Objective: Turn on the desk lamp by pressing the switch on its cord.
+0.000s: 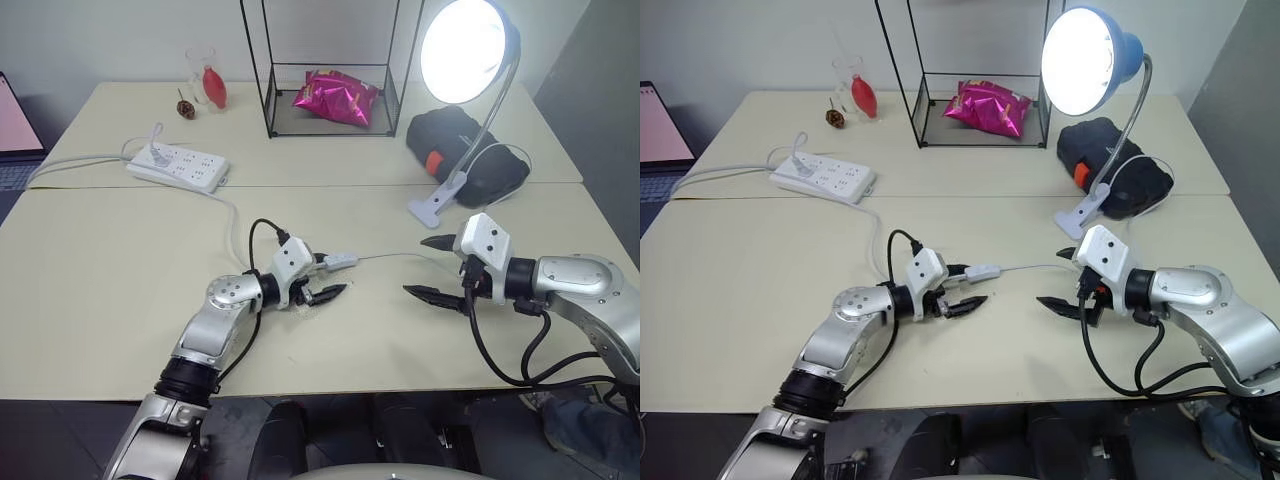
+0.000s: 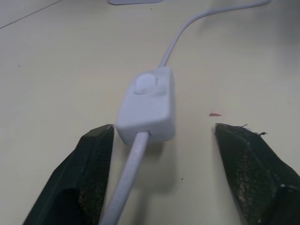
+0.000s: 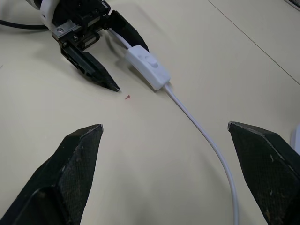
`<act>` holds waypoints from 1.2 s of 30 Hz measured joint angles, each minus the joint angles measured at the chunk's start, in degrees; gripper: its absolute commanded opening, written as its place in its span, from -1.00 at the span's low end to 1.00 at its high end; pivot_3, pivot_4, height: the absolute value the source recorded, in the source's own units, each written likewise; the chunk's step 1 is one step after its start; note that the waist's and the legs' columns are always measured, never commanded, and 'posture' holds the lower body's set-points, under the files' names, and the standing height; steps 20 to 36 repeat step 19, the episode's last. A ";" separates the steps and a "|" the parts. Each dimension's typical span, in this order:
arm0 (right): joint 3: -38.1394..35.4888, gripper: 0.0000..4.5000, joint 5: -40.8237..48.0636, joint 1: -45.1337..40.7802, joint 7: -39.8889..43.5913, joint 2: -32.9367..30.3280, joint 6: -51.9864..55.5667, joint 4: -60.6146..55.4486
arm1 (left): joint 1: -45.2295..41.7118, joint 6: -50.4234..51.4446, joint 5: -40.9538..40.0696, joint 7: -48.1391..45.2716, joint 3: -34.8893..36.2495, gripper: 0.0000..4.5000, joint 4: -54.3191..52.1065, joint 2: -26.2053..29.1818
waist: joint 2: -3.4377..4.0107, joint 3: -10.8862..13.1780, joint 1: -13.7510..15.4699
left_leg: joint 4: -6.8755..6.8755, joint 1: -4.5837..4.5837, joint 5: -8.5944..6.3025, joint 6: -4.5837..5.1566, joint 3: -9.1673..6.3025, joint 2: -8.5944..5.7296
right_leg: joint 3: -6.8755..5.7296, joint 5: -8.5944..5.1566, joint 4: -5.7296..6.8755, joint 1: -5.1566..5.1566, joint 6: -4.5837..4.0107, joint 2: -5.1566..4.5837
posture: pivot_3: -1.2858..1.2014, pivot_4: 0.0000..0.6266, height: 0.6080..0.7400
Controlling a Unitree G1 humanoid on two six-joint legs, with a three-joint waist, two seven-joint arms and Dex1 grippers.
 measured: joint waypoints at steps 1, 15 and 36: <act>-0.03 1.00 -0.02 0.00 0.07 0.01 0.00 0.01 | 0.27 0.27 -0.31 -0.09 0.18 0.89 -0.35 0.37 | 0.00 0.00 -0.03 | 0.00 0.00 0.00 0.00 0.00 0.01 | 0.00 0.00 0.00 0.00 0.00 0.00 | 0.03 -0.52 1.00; -6.09 1.00 -2.37 -0.21 4.99 -0.35 -6.19 6.14 | 5.16 12.78 -7.12 0.46 14.41 0.89 -19.38 15.82 | -0.03 0.03 0.01 | -0.04 -0.01 0.00 0.00 0.02 0.02 | -0.02 -0.02 -0.01 -0.03 -0.03 -0.02 | 0.03 -0.52 1.00; -8.49 1.00 -2.28 0.08 7.77 -1.37 -7.44 7.50 | 6.86 14.70 -9.11 -0.06 18.46 0.89 -20.88 18.47 | -0.03 0.04 0.08 | -0.01 -0.01 0.00 0.00 0.02 0.02 | -0.03 -0.02 0.00 -0.02 -0.03 -0.03 | 0.03 -0.52 1.00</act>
